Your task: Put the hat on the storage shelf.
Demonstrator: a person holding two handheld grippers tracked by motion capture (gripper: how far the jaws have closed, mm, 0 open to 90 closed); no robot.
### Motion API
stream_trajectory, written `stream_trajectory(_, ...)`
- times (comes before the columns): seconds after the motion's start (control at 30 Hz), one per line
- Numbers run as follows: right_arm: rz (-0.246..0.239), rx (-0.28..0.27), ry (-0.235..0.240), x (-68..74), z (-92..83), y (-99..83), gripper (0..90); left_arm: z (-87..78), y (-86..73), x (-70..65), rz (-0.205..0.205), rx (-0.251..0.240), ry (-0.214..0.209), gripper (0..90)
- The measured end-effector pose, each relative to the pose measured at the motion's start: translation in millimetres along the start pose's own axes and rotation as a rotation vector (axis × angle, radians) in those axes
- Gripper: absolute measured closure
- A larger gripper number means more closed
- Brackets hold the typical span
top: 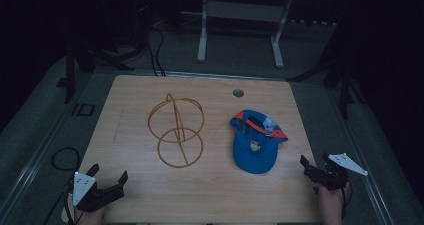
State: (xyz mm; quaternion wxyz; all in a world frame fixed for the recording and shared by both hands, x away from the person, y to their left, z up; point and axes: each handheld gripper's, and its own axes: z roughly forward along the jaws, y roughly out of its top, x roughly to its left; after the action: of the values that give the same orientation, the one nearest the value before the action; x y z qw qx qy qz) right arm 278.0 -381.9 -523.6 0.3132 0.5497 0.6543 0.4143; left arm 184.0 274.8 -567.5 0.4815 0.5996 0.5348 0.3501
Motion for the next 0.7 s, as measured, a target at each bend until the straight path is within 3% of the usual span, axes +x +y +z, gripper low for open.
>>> stream_trajectory(0.2,-0.05,-0.004,0.046,12.3,10.4,25.5,13.6,-0.6,0.6,-1.7,-0.021,-0.01,-0.015,0.3)
stream_trajectory(0.33,-0.074,-0.008,0.061,20.0,17.6,39.6,13.4,-0.1,-0.5,-3.5,0.003,0.003,-0.023,0.4)
stream_trajectory(0.47,-0.129,0.027,0.08,28.4,28.8,50.4,13.4,0.9,-1.0,-5.1,0.019,0.009,-0.019,0.3)
stream_trajectory(0.7,-0.128,0.045,0.103,34.3,44.4,61.2,13.4,0.9,-1.2,-4.9,0.014,0.008,-0.027,0.3)
